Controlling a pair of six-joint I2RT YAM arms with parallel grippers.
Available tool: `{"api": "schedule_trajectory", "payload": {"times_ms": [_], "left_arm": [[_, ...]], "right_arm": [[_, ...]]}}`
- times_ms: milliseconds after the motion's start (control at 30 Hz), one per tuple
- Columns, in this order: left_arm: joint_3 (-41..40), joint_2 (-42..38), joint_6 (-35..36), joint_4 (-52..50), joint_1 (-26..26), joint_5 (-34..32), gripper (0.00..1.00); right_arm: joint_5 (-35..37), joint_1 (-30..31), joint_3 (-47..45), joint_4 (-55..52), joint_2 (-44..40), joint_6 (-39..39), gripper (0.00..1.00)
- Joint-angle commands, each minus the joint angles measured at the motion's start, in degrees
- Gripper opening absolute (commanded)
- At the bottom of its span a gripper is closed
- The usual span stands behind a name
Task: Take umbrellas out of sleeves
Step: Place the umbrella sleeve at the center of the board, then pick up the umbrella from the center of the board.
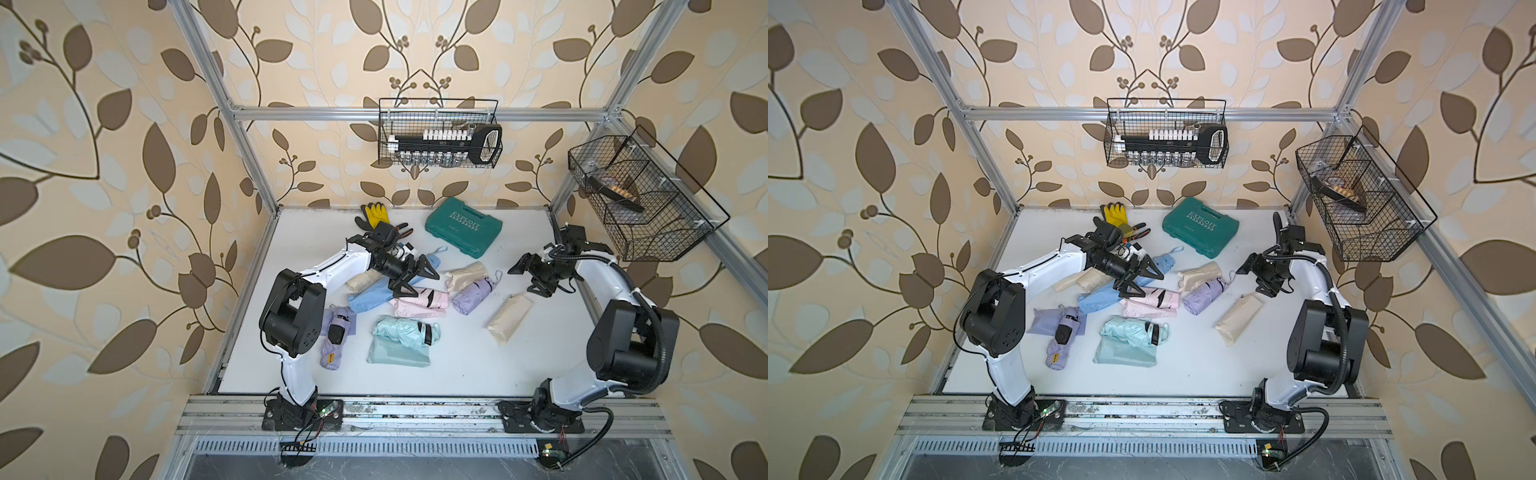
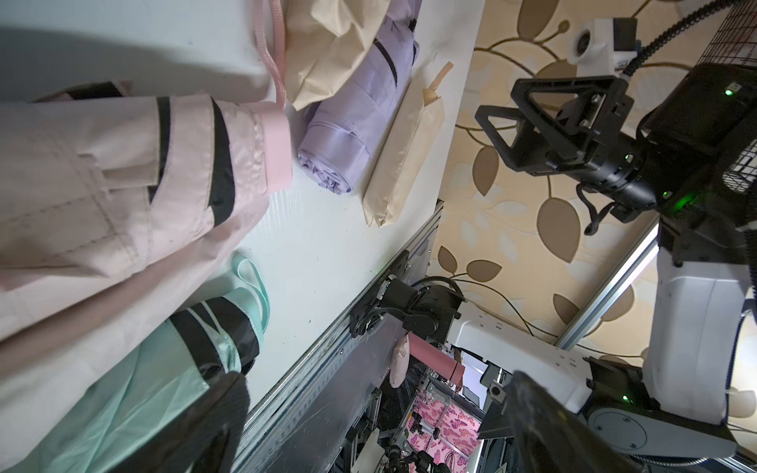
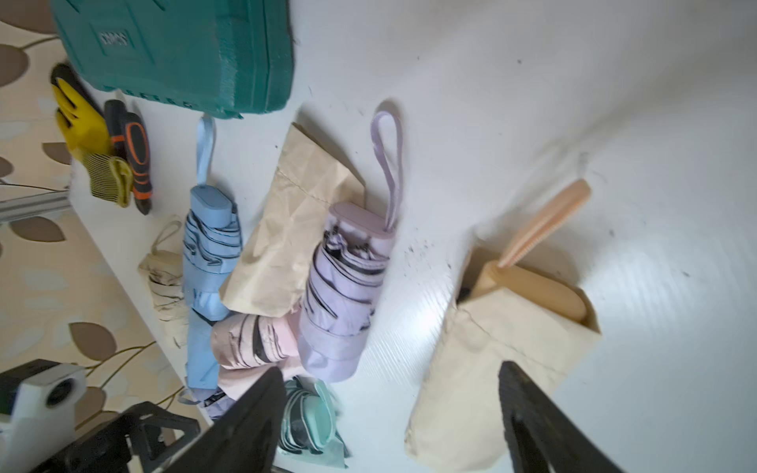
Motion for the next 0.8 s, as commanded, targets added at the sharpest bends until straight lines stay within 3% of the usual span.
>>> {"api": "schedule_trajectory", "payload": {"times_ms": [0,233,767], "left_arm": [[-1.50,-4.29,2.12,-1.52,-0.48,1.19,0.99],[-5.64,-6.49,3.89,-2.54,-3.16,0.49,0.99],[-9.56,-9.48,2.55,-0.68,-5.16,-2.88,0.99]], "right_arm": [[7.31,-0.29,-3.09,-8.36,-2.42,-1.82,0.85],[-0.66,-0.60,-10.63,-1.63,-2.39,-0.65,0.85],[-1.05,0.79,-12.64,5.09,5.70,2.01,0.82]]}}
